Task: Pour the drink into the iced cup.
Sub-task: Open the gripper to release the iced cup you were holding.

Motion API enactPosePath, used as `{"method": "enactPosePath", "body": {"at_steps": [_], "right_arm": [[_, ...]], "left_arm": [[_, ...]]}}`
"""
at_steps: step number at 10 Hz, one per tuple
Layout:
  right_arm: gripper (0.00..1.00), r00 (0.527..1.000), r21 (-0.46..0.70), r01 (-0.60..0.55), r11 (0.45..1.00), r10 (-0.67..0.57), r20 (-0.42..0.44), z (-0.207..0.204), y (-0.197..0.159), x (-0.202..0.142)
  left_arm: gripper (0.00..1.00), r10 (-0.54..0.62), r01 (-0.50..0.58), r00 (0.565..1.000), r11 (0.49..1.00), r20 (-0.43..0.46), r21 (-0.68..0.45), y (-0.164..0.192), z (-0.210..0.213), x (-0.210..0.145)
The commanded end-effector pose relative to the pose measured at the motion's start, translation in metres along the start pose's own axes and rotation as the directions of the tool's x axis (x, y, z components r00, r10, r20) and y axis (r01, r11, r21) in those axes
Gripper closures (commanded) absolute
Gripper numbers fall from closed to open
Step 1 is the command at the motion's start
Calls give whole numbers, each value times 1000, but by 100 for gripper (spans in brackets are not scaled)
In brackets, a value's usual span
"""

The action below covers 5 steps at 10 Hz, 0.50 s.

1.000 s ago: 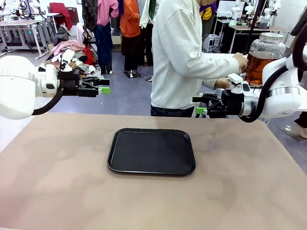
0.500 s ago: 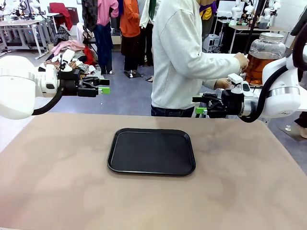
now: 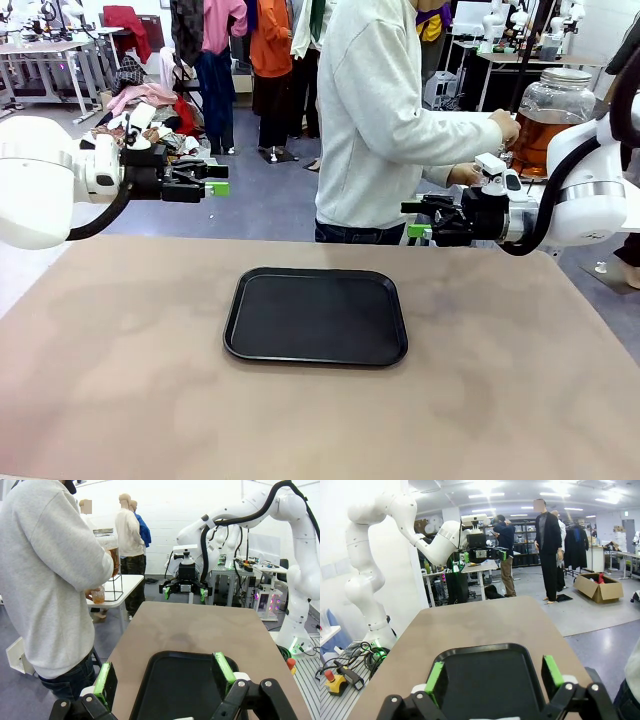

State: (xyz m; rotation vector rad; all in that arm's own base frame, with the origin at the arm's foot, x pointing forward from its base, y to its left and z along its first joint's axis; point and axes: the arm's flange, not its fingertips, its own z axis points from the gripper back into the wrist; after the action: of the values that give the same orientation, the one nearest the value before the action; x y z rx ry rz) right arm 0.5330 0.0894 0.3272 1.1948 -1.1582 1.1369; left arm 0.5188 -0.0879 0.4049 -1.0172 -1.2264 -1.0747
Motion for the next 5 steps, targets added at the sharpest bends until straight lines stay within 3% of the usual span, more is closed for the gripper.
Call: {"method": "enactPosePath", "body": {"at_steps": [1,5], "right_arm": [[0,1000,2,-4,1000,4,1,-1,-2,2],[0,1000,2,-4,1000,4,1,-1,-2,2]], "left_arm": [[0,0,0,1000,1000,8,12,0,-1,2],[0,0,0,1000,1000,8,12,0,-1,2]]}}
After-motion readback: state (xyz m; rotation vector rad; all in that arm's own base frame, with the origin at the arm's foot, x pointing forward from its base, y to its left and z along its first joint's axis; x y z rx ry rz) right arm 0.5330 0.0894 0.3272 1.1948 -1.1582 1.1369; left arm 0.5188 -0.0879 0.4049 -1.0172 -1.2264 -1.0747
